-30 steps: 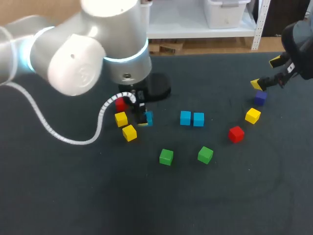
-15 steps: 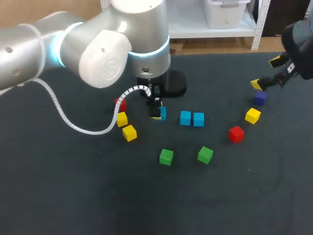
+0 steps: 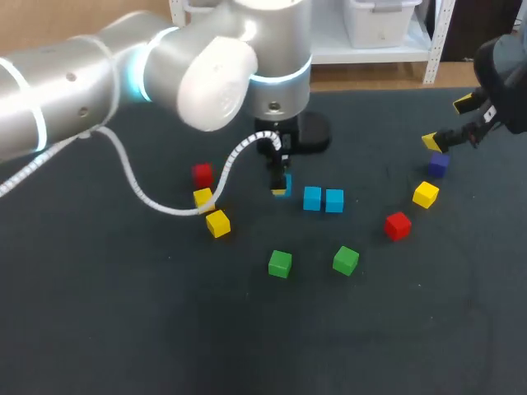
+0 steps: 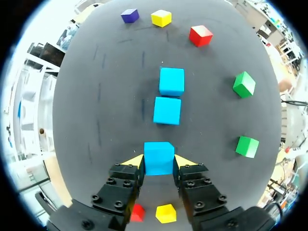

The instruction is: Place the blue cubes, place green cubes on the blue cubes, place the yellow cubes on the green cubes, then place the red cubes on the yellow cubes, and place purple cube on the red cubes.

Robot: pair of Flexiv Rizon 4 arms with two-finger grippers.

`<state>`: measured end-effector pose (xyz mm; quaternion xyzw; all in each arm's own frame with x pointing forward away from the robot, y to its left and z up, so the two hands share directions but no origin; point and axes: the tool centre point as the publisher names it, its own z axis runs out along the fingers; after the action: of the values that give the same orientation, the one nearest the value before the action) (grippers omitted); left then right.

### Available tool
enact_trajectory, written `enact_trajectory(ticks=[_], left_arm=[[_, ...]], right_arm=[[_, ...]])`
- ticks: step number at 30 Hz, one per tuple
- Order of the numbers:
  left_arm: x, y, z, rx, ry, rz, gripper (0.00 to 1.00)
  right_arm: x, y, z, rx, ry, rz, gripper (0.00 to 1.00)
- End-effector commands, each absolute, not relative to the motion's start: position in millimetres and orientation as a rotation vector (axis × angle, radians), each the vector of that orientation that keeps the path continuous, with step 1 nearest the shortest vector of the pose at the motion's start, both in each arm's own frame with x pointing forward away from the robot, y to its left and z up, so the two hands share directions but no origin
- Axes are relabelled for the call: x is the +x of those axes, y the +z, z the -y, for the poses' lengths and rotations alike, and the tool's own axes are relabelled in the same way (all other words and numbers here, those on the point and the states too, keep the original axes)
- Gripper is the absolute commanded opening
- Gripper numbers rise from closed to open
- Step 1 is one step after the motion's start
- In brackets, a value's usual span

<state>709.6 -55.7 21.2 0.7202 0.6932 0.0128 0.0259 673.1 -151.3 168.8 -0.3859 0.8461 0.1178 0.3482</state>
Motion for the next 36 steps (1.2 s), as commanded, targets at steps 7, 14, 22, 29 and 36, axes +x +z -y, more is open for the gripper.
enact_trajectory(ticks=[7, 14, 22, 29, 36], left_arm=[[723, 17, 71, 2.408, -0.069, -2.183, 0.00], [722, 10, 66, 2.415, -0.096, -2.206, 0.00], [717, 6, 64, 2.401, -0.139, -2.217, 0.00], [718, 5, 63, 2.383, -0.161, -2.234, 0.00], [712, 6, 64, 2.365, -0.188, -2.229, 0.00]], right_arm=[[672, 168, 151, -0.997, 0.300, -2.192, 1.00], [672, 168, 151, -0.997, 0.300, -2.192, 1.00], [672, 168, 151, -0.997, 0.300, -2.192, 1.00], [672, 168, 151, -0.997, 0.300, -2.192, 1.00], [672, 168, 151, -0.997, 0.300, -2.192, 1.00]])
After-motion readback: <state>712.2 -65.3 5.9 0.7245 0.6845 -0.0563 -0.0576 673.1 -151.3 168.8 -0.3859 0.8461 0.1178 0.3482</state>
